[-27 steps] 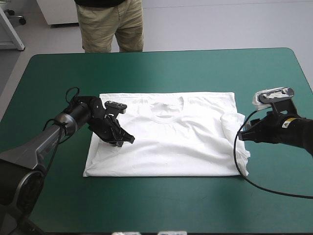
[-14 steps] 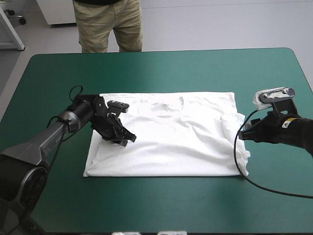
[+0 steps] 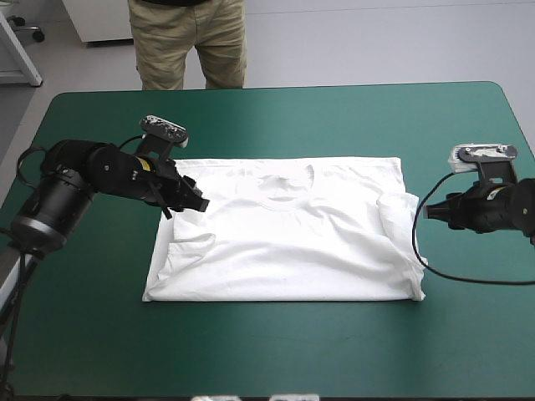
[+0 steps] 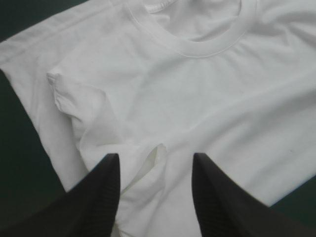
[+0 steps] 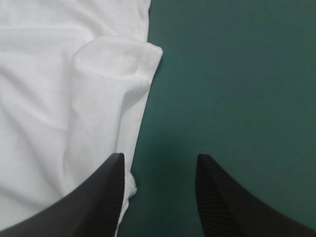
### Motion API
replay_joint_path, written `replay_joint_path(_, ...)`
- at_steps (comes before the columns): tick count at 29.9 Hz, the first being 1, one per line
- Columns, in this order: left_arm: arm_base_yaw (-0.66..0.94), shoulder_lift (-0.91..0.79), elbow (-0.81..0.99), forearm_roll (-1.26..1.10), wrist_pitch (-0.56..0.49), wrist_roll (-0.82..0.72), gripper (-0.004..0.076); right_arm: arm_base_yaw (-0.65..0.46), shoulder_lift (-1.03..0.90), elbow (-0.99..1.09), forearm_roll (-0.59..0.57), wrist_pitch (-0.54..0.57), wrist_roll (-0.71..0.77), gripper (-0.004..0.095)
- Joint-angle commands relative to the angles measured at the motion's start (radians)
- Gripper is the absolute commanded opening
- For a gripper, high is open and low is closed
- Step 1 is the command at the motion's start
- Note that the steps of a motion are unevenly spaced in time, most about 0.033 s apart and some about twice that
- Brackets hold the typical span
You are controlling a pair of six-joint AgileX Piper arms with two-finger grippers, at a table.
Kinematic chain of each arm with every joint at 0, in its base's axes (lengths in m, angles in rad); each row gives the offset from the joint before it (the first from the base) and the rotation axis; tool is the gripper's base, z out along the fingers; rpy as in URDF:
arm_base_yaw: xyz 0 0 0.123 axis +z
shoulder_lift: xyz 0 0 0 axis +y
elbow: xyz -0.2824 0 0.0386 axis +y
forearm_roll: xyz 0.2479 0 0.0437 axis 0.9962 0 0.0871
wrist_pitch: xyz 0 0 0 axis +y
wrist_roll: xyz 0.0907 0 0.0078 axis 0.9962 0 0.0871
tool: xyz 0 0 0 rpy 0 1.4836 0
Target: Fold the cloth
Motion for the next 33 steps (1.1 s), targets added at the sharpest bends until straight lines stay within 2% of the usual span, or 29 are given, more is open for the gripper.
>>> replay_joint_path(1, -0.002, -0.063, -0.031, 0.024, -0.023, -0.020, 0.0340, -0.015, 0.075, -0.034, 0.016, -0.106, -0.018, 0.0434)
replay_joint_path(5, -0.002, -0.065, -0.031, 0.043, -0.014, -0.047, 0.0340, -0.015, 0.193, -0.043, 0.105, -0.144, -0.086, 0.0434)
replay_joint_path(10, -0.002, -0.065, -0.028, 0.043, -0.010, -0.050, 0.0340, -0.015, 0.314, -0.046, 0.137, -0.237, -0.108, 0.0434)
replay_joint_path(15, -0.002, -0.065, -0.028, 0.043, -0.014, -0.050, 0.0340, -0.013, 0.423, -0.104, 0.240, -0.257, -0.191, 0.0434)
replay_joint_path(22, -0.002, -0.065, -0.016, 0.043, 0.000, -0.066, 0.0340, -0.013, 0.552, -0.205, 0.225, -0.230, -0.177, 0.0412)
replay_joint_path(28, -0.002, -0.065, -0.016, 0.043, 0.002, -0.072, 0.0340, -0.013, 0.621, -0.201, 0.187, -0.157, -0.175, 0.0306)
replay_joint_path(30, -0.002, -0.065, -0.016, 0.049, 0.000, -0.072, 0.0340, -0.013, 0.630, -0.201, 0.173, -0.151, -0.162, 0.0228)
replay_joint_path(33, -0.002, -0.065, -0.016, 0.058, 0.000, -0.072, 0.0340, -0.013, 0.618, -0.201, 0.162, -0.169, -0.149, -0.0002)
